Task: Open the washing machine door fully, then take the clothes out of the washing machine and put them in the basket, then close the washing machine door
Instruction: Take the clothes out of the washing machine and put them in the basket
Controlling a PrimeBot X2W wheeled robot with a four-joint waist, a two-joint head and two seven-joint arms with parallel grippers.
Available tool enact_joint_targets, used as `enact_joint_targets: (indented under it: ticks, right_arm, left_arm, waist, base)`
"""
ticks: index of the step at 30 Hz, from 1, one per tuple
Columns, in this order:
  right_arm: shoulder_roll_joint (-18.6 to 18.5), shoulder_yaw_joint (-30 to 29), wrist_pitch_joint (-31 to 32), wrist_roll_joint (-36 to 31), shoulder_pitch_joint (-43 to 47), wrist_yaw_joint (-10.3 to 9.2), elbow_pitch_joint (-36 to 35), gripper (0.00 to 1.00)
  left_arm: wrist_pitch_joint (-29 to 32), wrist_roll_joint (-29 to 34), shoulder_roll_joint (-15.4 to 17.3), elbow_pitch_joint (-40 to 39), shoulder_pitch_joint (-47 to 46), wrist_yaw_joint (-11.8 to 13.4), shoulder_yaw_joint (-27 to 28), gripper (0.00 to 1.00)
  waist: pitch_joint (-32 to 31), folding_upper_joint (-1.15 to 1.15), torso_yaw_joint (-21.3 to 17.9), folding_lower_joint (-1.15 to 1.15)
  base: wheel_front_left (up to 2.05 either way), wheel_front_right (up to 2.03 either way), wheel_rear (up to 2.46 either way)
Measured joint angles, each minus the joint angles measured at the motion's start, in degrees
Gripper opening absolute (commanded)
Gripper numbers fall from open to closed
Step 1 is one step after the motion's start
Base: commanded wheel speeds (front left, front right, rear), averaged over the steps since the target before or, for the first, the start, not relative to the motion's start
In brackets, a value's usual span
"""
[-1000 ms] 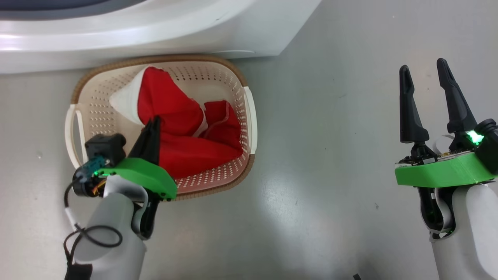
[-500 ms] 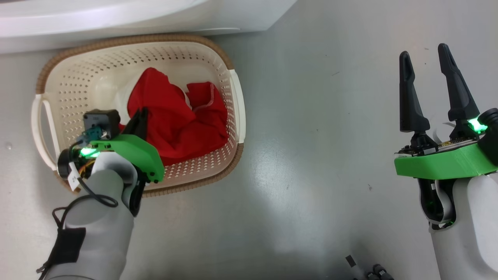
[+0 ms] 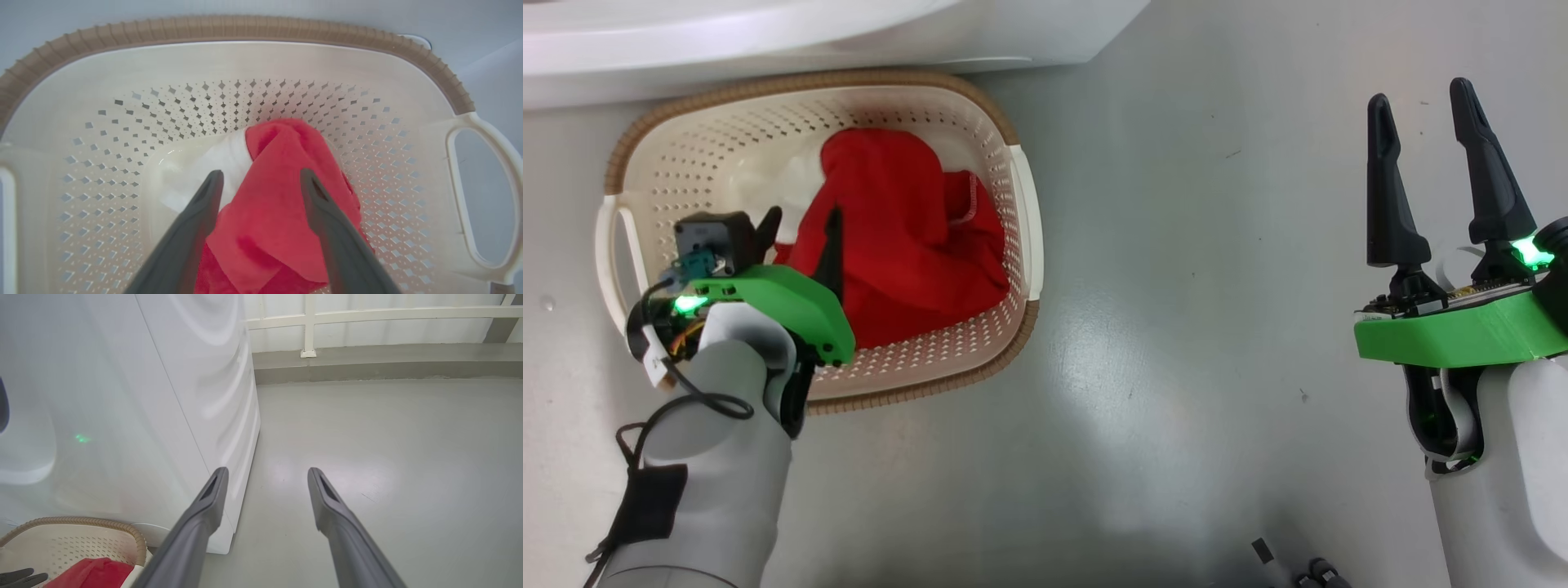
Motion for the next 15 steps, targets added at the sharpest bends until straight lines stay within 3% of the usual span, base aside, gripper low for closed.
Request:
enact_joint_targets:
  ticks: [15]
  right_arm:
    - [0.00, -0.37, 0.00, -0.10, 0.26, 0.00, 0.37, 1.00]
  left_arm:
    - [0.00, 0.03, -0.25, -9.16, 3.45, -0.02, 2.11, 1.00]
  waist:
    - [-3.42, 0.00, 1.12, 0.00]
  base:
    - [0.00, 0.00, 0.00]
